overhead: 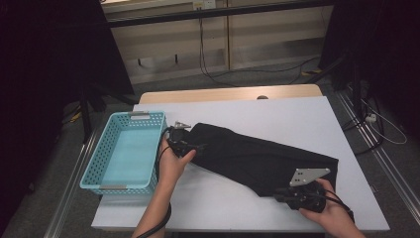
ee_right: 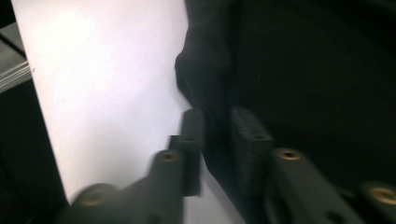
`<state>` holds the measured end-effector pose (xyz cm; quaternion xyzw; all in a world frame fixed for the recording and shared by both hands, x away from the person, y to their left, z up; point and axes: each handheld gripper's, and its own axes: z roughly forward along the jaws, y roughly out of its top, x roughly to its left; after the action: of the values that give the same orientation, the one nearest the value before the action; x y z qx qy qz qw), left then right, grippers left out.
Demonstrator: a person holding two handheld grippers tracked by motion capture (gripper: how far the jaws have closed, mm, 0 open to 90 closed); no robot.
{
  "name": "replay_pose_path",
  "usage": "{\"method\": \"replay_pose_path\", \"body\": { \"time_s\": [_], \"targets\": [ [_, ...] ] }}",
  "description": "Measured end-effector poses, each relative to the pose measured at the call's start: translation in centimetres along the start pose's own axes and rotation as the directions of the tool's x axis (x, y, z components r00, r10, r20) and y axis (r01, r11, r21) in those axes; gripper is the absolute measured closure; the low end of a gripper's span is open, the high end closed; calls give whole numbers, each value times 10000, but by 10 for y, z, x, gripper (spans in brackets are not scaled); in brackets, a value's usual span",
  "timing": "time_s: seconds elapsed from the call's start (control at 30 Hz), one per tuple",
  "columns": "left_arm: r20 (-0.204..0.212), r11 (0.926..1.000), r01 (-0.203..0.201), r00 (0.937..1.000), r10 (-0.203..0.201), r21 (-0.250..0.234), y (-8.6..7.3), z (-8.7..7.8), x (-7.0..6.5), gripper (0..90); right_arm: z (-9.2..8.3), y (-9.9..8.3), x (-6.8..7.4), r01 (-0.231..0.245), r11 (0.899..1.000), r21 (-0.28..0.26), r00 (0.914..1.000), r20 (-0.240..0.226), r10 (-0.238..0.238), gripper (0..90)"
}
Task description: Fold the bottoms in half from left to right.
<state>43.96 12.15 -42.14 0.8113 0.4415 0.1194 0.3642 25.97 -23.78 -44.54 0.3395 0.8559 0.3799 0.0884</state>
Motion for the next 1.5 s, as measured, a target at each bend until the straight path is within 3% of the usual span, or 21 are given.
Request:
{"method": "replay_pose_path", "body": {
  "time_s": [0.2, 0.3, 0.43, 0.73, 1.0, 1.07, 1.13, 1.5],
  "targets": [
    [-9, 9999, -111, 9999, 111, 34, 2, 2, -1, 153, 5, 12, 3, -179, 9969, -767, 9996, 222, 197, 572],
    [-73, 9999, -109, 9999, 109, 30, 2, 2, 0, 152, 11, 18, 6, 10, 9965, -835, 9996, 270, 12, 550],
    [-235, 10000, 7, 9997, -6, 48, 1, 2, 8, 152, 24, 22, 7, 172, 9982, -578, 9995, 272, -157, 452],
    [-365, 9987, 161, 9992, -144, 474, -5, 9, 21, 142, 14, 15, -12, -806, 9904, -1124, 9929, 783, 897, 255],
    [-903, 9983, 208, 9958, -159, 545, -14, 20, 31, 125, 10, 14, -15, -979, 9856, -1379, 9899, 887, 1107, 219],
    [-1021, 9975, -89, 9947, 160, 700, -15, 24, 29, 117, 9, 14, -15, -989, 9855, -1378, 9898, 887, 1118, 214],
    [-1123, 9980, -113, 9935, 183, 629, -16, 27, 27, 84, 9, 13, -15, -1009, 9856, -1355, 9893, 909, 1138, 213],
    [-1465, 9986, 194, 9891, -119, 498, -19, 30, 25, 54, 5, 10, -16, -1084, 9838, -1429, 9881, 936, 1224, 213]
  ]
}}
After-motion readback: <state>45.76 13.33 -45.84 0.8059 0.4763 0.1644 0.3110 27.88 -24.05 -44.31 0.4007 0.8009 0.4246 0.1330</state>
